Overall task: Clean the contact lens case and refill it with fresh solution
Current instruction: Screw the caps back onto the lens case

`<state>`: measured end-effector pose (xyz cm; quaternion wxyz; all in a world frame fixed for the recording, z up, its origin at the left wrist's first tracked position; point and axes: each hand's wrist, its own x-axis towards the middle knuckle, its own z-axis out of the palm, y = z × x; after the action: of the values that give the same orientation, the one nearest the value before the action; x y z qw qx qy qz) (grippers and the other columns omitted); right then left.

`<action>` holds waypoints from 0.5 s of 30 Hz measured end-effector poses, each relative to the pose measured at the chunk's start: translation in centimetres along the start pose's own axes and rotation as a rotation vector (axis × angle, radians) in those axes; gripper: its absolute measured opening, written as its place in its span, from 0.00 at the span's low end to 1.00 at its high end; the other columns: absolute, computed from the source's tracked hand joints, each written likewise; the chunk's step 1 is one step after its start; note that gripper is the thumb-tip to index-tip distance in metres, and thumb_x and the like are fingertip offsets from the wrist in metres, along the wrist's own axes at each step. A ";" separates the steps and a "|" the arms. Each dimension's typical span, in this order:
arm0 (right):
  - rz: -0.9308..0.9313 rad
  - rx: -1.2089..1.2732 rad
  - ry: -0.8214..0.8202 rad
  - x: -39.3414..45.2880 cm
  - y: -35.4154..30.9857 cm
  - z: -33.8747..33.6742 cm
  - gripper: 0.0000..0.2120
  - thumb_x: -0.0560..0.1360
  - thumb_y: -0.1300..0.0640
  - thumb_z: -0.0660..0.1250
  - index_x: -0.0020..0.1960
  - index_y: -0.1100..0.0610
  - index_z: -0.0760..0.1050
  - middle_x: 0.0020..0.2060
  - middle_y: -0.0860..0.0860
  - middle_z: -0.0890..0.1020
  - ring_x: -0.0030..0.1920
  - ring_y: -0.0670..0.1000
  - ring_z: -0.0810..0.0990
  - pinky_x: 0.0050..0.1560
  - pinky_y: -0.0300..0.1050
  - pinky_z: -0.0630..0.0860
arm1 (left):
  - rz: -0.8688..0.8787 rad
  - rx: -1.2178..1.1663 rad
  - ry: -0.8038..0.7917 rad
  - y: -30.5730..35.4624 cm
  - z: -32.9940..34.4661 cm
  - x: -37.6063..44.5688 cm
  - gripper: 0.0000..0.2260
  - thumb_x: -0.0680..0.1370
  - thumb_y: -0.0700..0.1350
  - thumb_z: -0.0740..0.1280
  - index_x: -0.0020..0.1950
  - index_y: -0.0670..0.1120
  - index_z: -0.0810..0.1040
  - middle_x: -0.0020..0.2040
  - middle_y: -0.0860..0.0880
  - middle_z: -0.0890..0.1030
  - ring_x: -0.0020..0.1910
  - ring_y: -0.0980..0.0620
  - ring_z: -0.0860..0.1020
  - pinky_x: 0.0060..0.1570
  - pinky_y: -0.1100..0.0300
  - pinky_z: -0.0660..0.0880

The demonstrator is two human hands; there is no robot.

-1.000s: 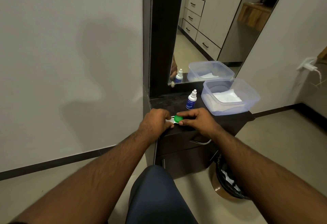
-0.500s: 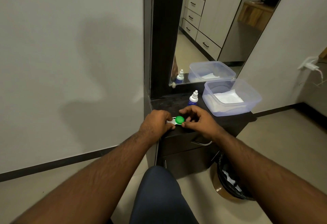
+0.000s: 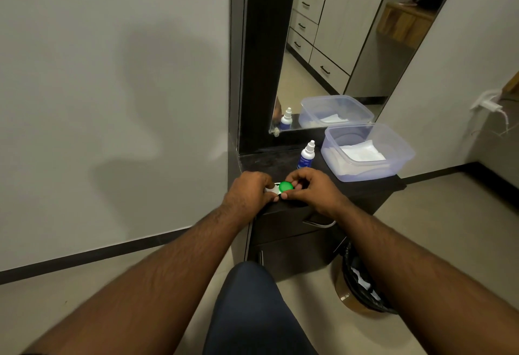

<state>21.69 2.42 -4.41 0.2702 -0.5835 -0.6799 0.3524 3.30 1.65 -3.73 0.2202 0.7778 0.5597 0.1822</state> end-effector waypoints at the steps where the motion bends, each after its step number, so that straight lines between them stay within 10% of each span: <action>1: 0.005 0.001 0.032 0.0 0.0 0.3 0.14 0.66 0.59 0.77 0.49 0.55 0.78 0.42 0.51 0.79 0.40 0.47 0.76 0.43 0.38 0.75 | -0.002 0.001 -0.001 0.0 0.0 0.0 0.15 0.75 0.49 0.71 0.59 0.45 0.79 0.54 0.47 0.81 0.52 0.51 0.78 0.53 0.57 0.76; 6: -0.029 -0.011 -0.125 0.0 -0.2 -1.2 0.27 0.69 0.59 0.75 0.65 0.49 0.73 0.50 0.48 0.78 0.47 0.46 0.77 0.48 0.36 0.75 | -0.021 0.000 -0.001 -0.1 -0.1 0.0 0.15 0.74 0.49 0.72 0.58 0.46 0.79 0.54 0.47 0.81 0.51 0.50 0.78 0.52 0.54 0.76; 15: -0.097 -0.128 0.054 -0.3 0.1 0.5 0.18 0.69 0.57 0.75 0.58 0.55 0.79 0.49 0.47 0.79 0.49 0.45 0.77 0.50 0.37 0.73 | -0.017 0.006 0.000 -0.4 0.4 0.4 0.15 0.74 0.49 0.71 0.59 0.45 0.79 0.55 0.47 0.81 0.52 0.51 0.78 0.52 0.57 0.75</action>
<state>21.43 2.09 -4.75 0.2671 -0.5754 -0.7210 0.2788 3.27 2.09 -4.25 0.2196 0.7737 0.5668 0.1786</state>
